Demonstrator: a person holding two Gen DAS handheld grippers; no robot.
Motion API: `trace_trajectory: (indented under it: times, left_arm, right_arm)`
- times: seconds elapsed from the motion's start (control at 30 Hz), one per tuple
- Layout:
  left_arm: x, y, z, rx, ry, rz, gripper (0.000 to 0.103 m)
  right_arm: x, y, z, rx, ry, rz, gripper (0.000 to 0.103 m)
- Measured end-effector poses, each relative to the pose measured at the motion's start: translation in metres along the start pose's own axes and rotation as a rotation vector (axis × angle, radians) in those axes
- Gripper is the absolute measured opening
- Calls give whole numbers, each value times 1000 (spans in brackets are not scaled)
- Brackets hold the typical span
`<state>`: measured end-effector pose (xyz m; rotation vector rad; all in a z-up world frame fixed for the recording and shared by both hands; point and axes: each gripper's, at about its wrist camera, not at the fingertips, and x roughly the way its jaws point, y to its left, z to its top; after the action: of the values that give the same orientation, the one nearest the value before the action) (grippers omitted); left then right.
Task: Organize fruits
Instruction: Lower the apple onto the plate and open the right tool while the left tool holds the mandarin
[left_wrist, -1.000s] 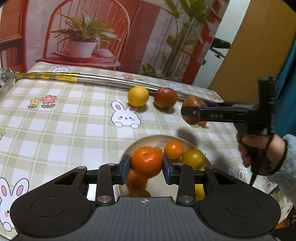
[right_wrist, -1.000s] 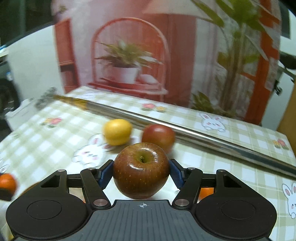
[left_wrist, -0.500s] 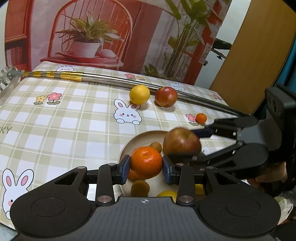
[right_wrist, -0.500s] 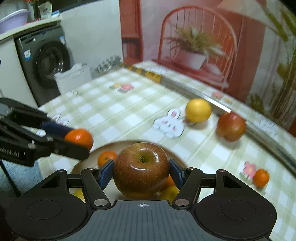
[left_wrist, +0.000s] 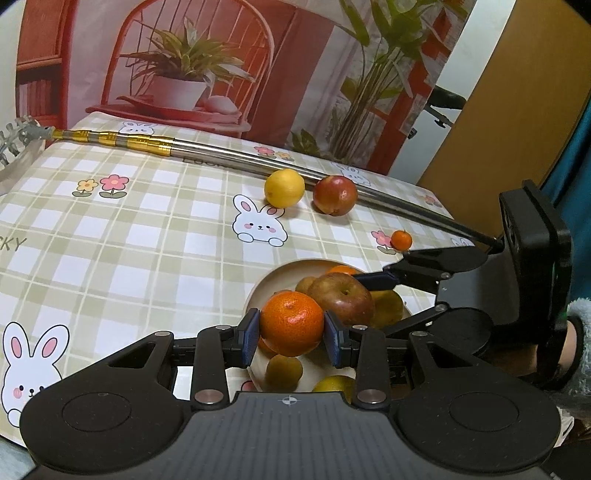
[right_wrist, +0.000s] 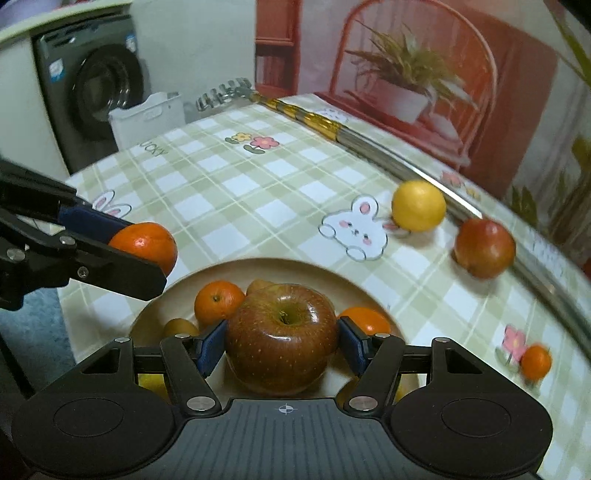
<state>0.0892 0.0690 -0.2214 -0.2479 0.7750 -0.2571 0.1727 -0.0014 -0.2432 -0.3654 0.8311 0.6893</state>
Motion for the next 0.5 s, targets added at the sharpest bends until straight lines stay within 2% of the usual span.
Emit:
trace_trajectory:
  times: [0.3, 0.5]
  left_arm:
    - [2, 1, -2, -16, 16, 10, 39]
    - [1, -2, -2, -9, 27, 9, 39]
  right_arm:
    - [1, -6, -1, 60, -3, 12, 61]
    - [-21, -16, -5, 132, -69, 13, 61]
